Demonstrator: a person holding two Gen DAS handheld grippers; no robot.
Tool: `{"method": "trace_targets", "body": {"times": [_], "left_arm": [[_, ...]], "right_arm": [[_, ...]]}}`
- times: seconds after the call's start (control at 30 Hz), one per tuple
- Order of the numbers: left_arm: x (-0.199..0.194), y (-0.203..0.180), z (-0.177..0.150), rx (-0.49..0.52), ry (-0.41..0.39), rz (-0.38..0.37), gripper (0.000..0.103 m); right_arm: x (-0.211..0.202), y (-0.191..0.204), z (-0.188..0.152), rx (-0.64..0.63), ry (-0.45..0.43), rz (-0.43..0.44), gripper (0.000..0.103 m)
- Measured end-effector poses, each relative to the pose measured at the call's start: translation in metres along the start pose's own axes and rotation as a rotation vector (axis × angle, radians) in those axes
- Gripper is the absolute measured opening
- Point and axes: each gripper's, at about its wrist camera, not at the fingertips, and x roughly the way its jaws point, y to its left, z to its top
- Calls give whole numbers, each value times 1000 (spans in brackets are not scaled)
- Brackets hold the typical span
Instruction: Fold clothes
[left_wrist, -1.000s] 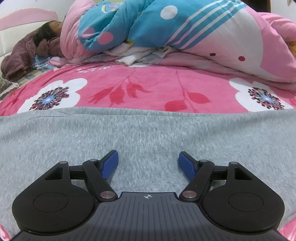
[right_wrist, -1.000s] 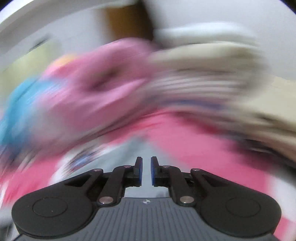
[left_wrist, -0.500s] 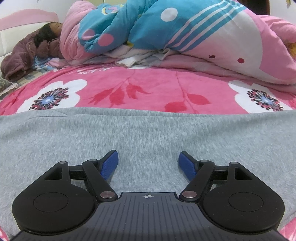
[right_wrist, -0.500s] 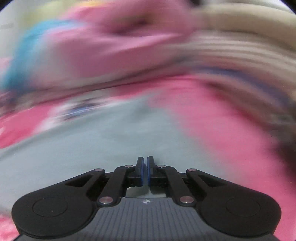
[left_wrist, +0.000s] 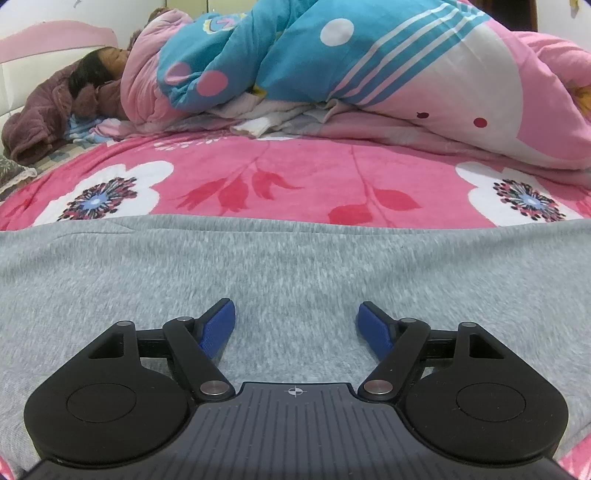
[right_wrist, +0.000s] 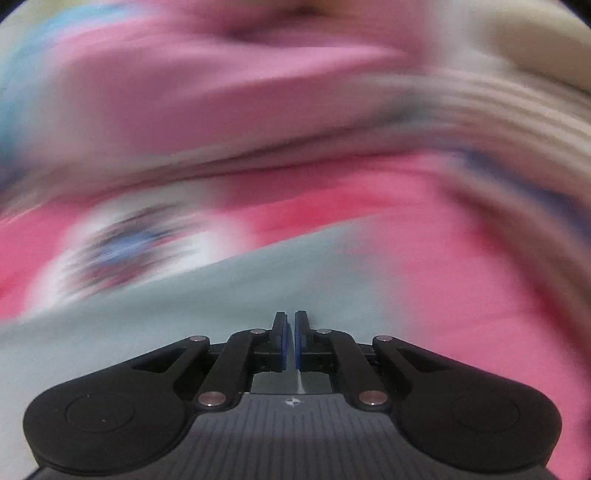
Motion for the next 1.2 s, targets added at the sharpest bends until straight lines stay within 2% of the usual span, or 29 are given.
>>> {"method": "trace_targets", "body": {"times": [0.07, 0.13, 0.17, 0.27, 0.33, 0.4, 0.47, 0.53, 0.57, 0.63, 0.7, 0.8, 0.9, 1.0, 1.07, 1.1, 1.13, 1.2], "left_arm": [[0, 0, 0, -2, 1, -2, 75], [1, 1, 0, -3, 0, -3, 75], [0, 1, 0, -3, -1, -3, 75], [1, 0, 1, -1, 1, -3, 75], [-1, 0, 3, 5, 9, -5, 75], [-6, 3, 7, 1, 23, -15, 75], [-20, 13, 12, -32, 20, -24, 75], [-39, 29, 15, -88, -6, -36, 75], [-51, 39, 16, -120, -22, -42, 75], [-69, 56, 15, -166, -44, -44, 75], [-83, 69, 10, -194, -41, -29, 75], [-96, 82, 3, -243, -14, -42, 75], [-107, 96, 3, -292, 21, -66, 75], [-120, 121, 15, -313, 2, -30, 74], [-128, 142, 25, -304, -22, 19, 74], [-130, 154, 30, -277, -33, 66, 74], [-131, 166, 35, -245, -45, 117, 74], [-128, 194, 40, -187, -59, 216, 75]], "right_arm": [[-4, -46, 14, 162, 12, -157, 4], [-28, -56, 12, 114, -33, -168, 4], [-45, -50, 3, 75, -56, -120, 4], [-87, -18, -37, -8, -65, 124, 4], [-106, 4, -68, -72, -41, 271, 4], [-112, 10, -94, -140, -24, 278, 4], [-113, -15, -106, -88, -45, 180, 2], [-123, -57, -105, 100, -68, 36, 0], [-135, -60, -104, 123, -92, -54, 5], [-158, -64, -102, 166, -139, -220, 6], [-174, -35, -104, 113, -189, -108, 6], [-177, 58, -113, -90, -197, 176, 6], [-172, 155, -129, -279, -137, 456, 6], [-158, 238, -139, -430, -80, 641, 6], [-142, 270, -146, -482, -14, 685, 6], [-130, 279, -149, -504, 34, 669, 6], [-123, 281, -155, -517, 73, 642, 6], [-130, 263, -167, -517, 82, 643, 6]]}}
